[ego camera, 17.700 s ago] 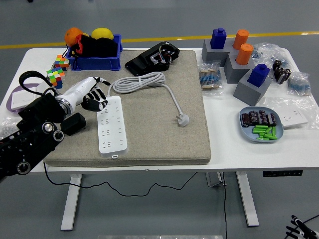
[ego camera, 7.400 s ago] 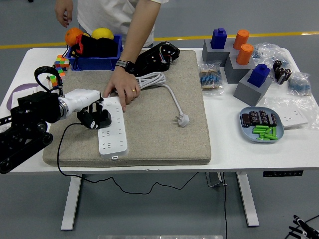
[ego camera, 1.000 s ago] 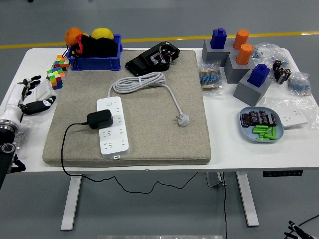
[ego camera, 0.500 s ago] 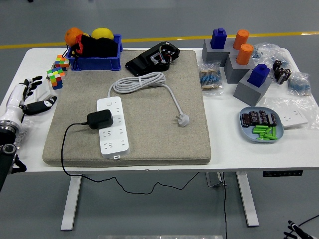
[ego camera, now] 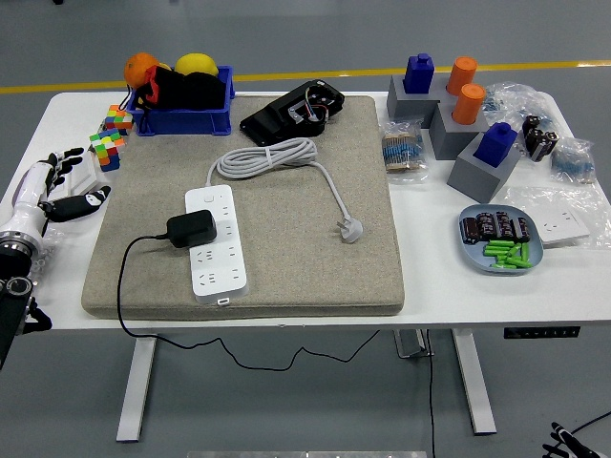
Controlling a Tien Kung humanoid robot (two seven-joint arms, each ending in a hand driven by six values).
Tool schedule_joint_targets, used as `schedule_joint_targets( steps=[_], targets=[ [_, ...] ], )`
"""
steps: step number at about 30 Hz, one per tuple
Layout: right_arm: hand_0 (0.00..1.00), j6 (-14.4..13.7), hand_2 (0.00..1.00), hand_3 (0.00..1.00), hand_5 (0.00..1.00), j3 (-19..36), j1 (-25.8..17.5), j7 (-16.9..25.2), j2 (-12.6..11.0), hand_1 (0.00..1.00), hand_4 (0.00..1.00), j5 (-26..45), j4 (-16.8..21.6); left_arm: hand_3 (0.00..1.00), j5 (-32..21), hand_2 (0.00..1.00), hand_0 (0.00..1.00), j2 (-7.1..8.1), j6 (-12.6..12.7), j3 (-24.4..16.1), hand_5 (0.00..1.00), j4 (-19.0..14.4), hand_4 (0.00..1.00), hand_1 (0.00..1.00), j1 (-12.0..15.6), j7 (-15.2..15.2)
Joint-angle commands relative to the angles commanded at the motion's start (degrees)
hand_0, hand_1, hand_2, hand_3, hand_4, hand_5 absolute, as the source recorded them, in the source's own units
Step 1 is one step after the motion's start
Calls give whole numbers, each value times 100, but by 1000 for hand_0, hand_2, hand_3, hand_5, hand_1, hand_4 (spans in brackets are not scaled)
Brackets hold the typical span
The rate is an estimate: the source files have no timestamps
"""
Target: Press the white button,pick up the black plug,place it near the board,insert it into the board
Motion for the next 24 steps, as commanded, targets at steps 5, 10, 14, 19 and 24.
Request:
schedule_joint_targets(
  steps=[5, 10, 14, 19, 24],
  targets=[
    [725, 2, 554, 664, 498, 12, 5, -2, 0, 609, 738, -2, -3, 848, 7, 868, 901, 0, 3, 8, 32, 0, 767, 924, -10, 1],
    [725, 0, 554, 663, 498, 16, 9, -2, -1, 609, 738, 1, 0, 846, 5, 867, 900, 0, 9, 13, 30, 1, 767, 924, -23, 0],
    [725, -1, 554, 663, 498, 12, 10, 0, 0, 609, 738, 2, 0, 846, 5, 867, 900, -2, 4, 16, 30, 7, 767, 924, -18, 6],
    [725, 0, 554, 663, 498, 9, 12, -1, 4, 608, 738, 6, -1, 846, -4, 865, 898, -2, 0, 45, 30, 19, 767, 924, -6, 8],
    [725, -5, 554, 664, 498, 6, 4, -2, 2, 608, 738, 8, -1, 844, -7, 865, 897, -6, -2, 64, 30, 30, 767, 924, 12, 15]
  ],
)
